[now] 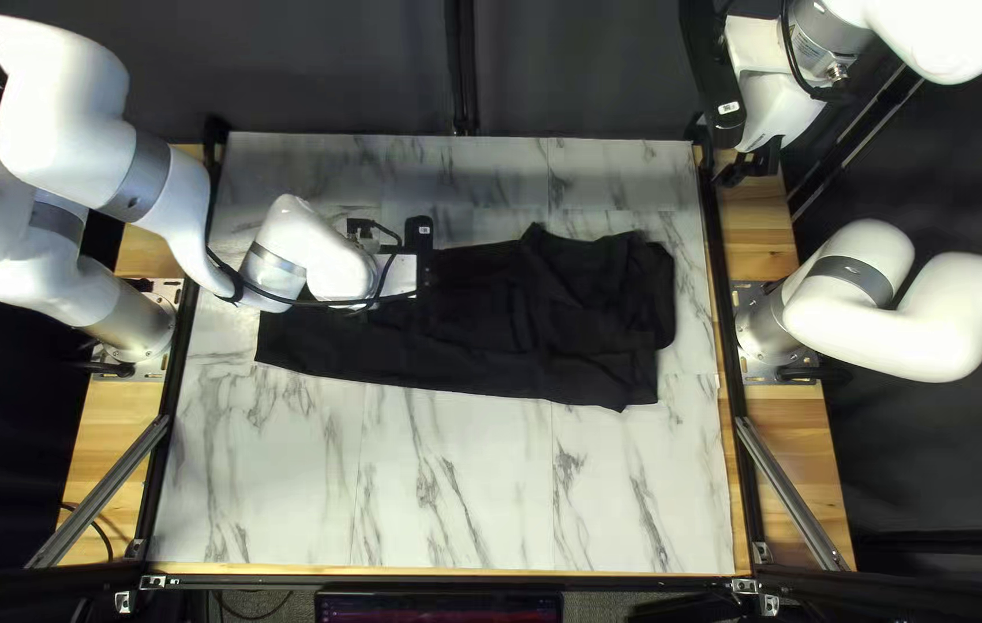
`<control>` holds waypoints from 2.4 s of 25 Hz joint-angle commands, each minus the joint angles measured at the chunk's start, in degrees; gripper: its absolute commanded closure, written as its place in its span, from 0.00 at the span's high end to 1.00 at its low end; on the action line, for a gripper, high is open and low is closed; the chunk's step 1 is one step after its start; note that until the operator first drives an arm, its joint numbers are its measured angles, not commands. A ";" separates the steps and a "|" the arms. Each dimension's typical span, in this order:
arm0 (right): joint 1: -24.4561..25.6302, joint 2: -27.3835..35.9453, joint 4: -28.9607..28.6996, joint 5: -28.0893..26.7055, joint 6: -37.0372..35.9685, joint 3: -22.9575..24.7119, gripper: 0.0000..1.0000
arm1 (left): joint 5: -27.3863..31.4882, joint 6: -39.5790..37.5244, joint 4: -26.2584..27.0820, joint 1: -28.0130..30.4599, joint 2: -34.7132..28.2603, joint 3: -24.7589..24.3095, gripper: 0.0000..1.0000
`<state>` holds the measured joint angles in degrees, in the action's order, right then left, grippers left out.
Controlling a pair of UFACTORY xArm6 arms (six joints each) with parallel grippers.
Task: Fold t-shirt
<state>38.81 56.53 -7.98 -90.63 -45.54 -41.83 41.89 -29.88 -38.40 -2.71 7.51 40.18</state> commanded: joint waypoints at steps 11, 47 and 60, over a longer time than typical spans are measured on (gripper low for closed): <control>0.00 0.00 0.00 0.00 0.00 0.00 1.00 | 5.74 -5.01 -4.03 0.36 0.69 2.21 1.00; 0.00 0.00 0.00 0.00 0.00 0.00 1.00 | 4.44 -13.84 -12.23 1.74 -3.81 -1.59 1.00; 0.00 0.00 0.00 0.00 0.00 0.00 1.00 | 11.83 -17.55 -12.46 3.94 6.22 6.39 1.00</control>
<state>38.81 56.53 -7.98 -90.63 -45.54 -41.83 51.88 -46.76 -50.75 1.06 11.87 45.00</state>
